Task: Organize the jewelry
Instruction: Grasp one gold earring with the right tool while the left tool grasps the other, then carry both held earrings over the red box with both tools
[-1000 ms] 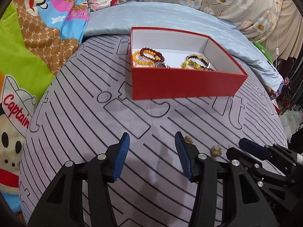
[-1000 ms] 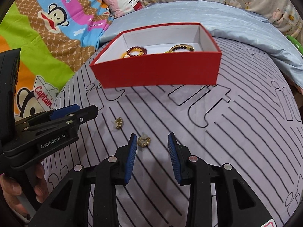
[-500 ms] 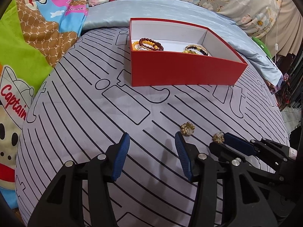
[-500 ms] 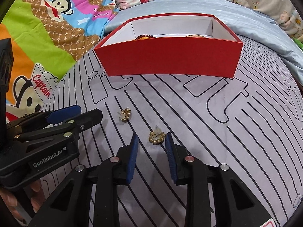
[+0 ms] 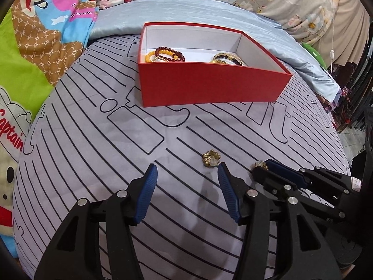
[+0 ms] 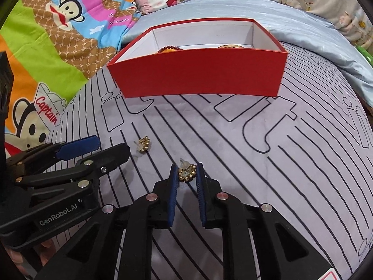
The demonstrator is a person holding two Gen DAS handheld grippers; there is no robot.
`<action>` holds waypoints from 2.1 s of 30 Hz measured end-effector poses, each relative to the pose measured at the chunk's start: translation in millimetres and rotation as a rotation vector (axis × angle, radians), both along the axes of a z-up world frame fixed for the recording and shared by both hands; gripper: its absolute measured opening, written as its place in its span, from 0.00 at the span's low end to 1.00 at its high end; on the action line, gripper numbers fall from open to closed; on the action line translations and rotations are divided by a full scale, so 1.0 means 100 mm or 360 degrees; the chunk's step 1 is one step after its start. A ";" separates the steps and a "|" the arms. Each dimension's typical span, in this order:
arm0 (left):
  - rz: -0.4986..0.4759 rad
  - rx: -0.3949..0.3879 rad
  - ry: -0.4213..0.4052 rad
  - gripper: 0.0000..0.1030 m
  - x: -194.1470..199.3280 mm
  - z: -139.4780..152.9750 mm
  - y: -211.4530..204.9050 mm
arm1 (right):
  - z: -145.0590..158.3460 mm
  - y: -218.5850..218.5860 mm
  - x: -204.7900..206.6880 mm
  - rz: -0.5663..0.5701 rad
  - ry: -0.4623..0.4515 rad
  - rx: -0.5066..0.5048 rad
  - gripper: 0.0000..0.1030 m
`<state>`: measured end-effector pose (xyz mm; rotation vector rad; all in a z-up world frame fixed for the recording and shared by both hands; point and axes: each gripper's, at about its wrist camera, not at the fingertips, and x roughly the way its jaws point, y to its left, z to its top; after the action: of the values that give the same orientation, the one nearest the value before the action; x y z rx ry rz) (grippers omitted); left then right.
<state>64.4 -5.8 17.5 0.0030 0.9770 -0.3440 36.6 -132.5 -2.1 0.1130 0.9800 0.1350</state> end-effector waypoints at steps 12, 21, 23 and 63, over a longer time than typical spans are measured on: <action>-0.0020 -0.0035 0.0029 0.47 0.11 -0.10 -0.18 | 0.12 -0.27 -0.03 -0.0091 -0.0033 0.0029 0.14; -0.0040 -0.0036 0.0035 0.18 0.14 -0.12 -0.21 | 0.11 -0.29 -0.02 -0.0091 -0.0029 0.0047 0.14; -0.0044 -0.0038 0.0038 0.16 0.15 -0.12 -0.21 | 0.10 -0.29 -0.02 -0.0091 -0.0027 0.0052 0.14; 0.0035 -0.0062 -0.0274 0.13 1.79 0.77 -0.58 | 0.88 -0.39 1.72 -0.0050 -0.0295 0.0037 0.15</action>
<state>243.7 -63.5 94.7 -0.0135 0.7993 -0.3370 209.0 -171.2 86.0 0.1349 0.7916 0.1261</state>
